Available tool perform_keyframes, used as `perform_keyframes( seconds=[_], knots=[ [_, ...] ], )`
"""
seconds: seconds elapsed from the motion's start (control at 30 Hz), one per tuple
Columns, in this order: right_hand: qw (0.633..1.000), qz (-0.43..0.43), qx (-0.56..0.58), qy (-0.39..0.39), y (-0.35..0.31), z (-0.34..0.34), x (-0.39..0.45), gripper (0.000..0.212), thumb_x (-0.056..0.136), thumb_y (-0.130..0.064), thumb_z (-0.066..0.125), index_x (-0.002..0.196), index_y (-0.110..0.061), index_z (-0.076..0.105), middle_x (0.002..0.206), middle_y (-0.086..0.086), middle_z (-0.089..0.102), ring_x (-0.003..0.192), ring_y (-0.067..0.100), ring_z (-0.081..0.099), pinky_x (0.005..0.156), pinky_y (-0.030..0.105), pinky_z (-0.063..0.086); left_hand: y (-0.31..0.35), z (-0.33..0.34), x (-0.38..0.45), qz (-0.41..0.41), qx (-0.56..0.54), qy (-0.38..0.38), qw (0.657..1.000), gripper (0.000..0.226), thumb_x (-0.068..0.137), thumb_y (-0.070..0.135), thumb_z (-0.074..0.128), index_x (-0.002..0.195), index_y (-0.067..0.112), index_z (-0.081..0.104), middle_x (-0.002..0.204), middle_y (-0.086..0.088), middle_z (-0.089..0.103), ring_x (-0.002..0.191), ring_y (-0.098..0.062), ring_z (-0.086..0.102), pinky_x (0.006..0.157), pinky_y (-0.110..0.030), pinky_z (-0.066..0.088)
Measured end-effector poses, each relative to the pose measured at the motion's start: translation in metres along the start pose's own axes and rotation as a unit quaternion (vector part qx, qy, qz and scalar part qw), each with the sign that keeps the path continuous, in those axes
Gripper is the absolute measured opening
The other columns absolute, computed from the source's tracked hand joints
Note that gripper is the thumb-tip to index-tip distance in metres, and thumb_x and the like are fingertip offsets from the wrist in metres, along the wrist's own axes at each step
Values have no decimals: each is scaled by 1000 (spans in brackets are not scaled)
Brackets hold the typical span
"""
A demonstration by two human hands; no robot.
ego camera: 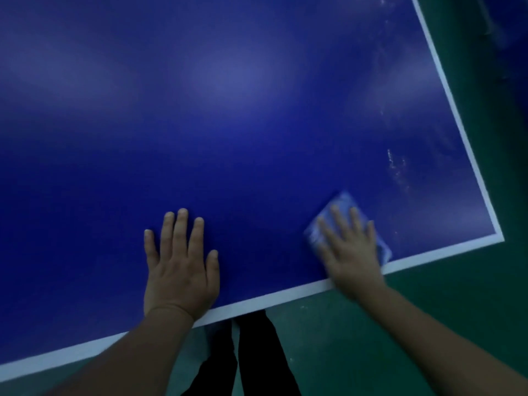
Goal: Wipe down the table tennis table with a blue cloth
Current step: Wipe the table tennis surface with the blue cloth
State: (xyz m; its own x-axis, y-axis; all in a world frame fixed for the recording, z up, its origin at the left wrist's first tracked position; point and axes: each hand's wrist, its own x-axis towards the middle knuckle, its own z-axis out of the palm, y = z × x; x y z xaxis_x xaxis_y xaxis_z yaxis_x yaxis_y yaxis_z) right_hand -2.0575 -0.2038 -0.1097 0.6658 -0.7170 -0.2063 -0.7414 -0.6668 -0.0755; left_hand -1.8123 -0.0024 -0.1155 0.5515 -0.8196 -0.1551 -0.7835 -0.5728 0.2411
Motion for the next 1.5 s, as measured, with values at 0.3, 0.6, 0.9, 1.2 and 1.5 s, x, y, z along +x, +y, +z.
perform_keyframes(
  seconds=[0.3,0.6,0.9,1.2,1.5],
  knots=[
    [977,195,57,66,-70,10,30,55,103,-52,19,156,-38,19,166,-4,9,153,31,2,119,60,-2,2,0,1,-8,-5,-11,1000,68,96,46,21,152,8,31,163,-15,16,152,-29,2,121,-55,-4],
    [966,258,37,4,64,-7,14,63,97,-59,9,157,-39,8,167,-7,-3,153,23,-7,121,57,-2,4,4,2,-10,1,-2,1000,67,96,45,24,151,7,32,161,-17,20,152,-32,6,120,-58,1],
    [1000,10,29,7,-1,6,9,57,103,-55,16,157,-34,19,166,-5,3,153,23,-7,123,45,-8,9,0,1,-14,19,4,1000,71,95,47,20,151,6,32,162,-17,19,152,-31,5,121,-55,-3],
    [984,164,44,49,68,-6,37,58,102,-48,20,157,-31,21,167,4,8,152,33,2,120,56,-6,27,5,-4,-67,40,37,996,71,95,50,22,149,6,32,160,-18,21,150,-34,12,120,-48,-7],
    [996,-22,33,76,121,-18,124,59,101,-51,14,156,-34,23,166,1,11,153,31,5,118,55,-7,249,43,-7,-97,-41,79,991,66,95,42,28,144,1,41,156,-22,30,147,-35,21,120,-55,10]
  ],
)
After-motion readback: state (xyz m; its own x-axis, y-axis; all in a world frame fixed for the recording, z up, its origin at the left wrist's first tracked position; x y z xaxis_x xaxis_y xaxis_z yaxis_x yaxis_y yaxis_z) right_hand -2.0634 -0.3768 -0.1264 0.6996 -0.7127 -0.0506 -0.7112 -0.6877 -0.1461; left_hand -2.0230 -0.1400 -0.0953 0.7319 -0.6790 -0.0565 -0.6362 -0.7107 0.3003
